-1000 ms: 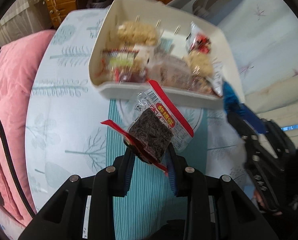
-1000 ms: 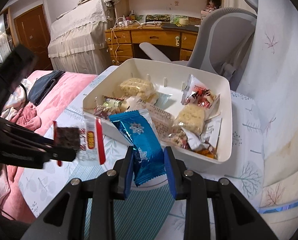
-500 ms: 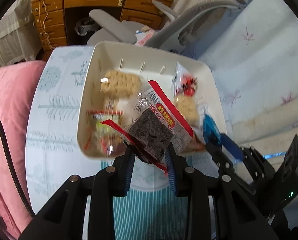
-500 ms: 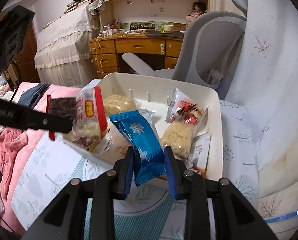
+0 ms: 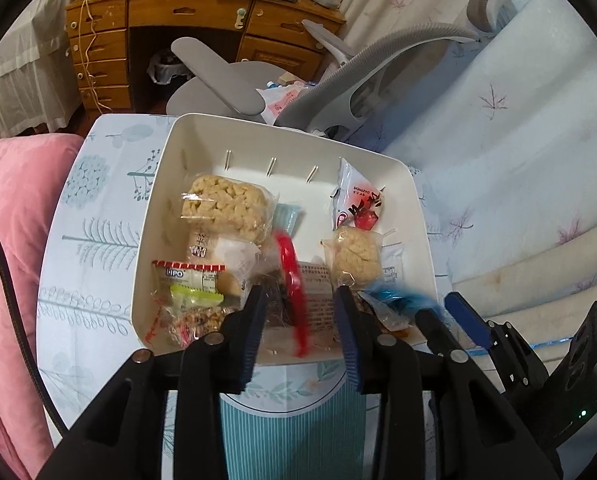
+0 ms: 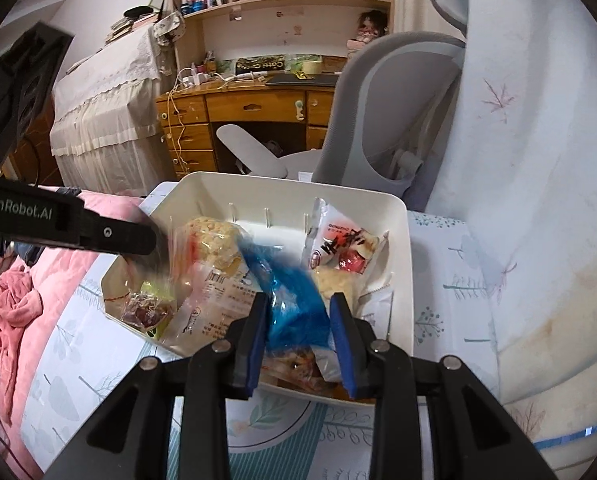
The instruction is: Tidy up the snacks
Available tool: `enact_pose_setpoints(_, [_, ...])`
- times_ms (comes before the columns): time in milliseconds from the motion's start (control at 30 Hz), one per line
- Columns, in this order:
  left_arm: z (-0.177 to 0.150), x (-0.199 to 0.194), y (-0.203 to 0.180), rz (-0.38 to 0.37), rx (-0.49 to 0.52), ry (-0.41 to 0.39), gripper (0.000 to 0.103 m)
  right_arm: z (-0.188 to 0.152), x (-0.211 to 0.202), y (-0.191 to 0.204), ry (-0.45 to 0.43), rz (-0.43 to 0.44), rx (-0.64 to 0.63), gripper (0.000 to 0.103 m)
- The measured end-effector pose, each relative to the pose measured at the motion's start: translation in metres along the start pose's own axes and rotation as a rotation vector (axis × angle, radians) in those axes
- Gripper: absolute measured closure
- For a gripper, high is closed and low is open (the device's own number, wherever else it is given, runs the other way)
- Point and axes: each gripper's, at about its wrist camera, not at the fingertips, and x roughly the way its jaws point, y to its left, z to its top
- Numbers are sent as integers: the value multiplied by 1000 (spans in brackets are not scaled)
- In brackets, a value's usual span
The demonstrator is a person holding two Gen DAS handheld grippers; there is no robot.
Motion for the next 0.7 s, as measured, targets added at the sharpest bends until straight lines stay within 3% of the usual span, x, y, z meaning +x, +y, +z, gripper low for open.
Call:
enact_pose_setpoints(33, [-2, -2, -1, 6, -2, -3, 54, -1, -1, -2, 5, 1, 5, 58])
enact_pose_setpoints(100, [-8, -7, -2, 18, -6, -10, 48, -4, -5, -4, 12, 7, -2, 44])
enact_pose_setpoints(233, [-23, -14, -2, 45, -33, -10, 36, -11, -17, -10, 13, 10, 14, 40])
enact_pose_setpoints(467, [-69, -30, -3, 102, -97, 3, 34, -34, -37, -22, 62, 46, 90, 29])
enact_pose_setpoints(700, [-138, -51, -6, 103, -152, 18, 25, -77, -58, -23, 168, 138, 162, 24])
